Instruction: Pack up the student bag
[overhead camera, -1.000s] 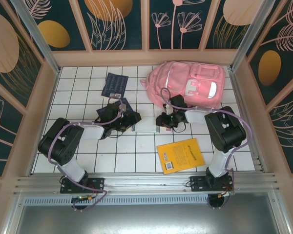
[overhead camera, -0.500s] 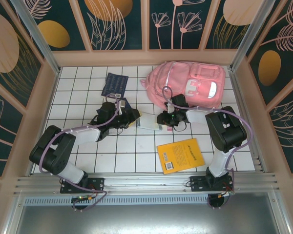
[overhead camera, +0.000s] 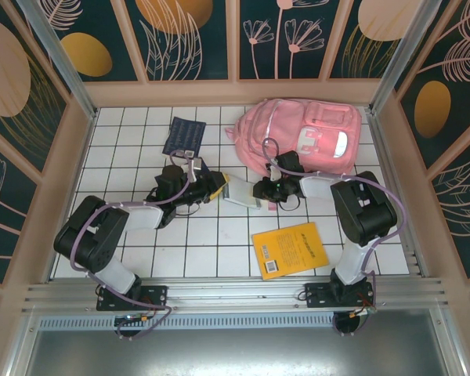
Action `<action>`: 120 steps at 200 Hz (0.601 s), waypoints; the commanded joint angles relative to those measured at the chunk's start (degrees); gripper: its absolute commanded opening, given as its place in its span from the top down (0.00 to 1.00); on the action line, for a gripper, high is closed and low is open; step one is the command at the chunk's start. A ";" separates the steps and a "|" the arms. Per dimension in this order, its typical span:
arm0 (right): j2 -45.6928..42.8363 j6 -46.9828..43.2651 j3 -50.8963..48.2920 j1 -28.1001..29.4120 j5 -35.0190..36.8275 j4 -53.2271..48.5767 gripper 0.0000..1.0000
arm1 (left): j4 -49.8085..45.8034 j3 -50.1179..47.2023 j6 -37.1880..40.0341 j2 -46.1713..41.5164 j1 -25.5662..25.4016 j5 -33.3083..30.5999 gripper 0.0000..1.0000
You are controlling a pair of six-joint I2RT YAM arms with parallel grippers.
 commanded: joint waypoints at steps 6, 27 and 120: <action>0.45 0.19 -1.82 1.99 -2.87 0.30 0.71 | -0.09 1.18 -0.57 1.86 -3.18 5.82 0.31; 0.56 0.45 -2.04 2.11 -3.22 0.71 0.72 | -1.33 1.43 -0.15 2.33 -3.36 5.55 0.25; 1.10 0.71 -2.52 2.25 -3.79 1.50 0.72 | 5.93 1.84 -4.95 6.82 -4.68 6.56 0.14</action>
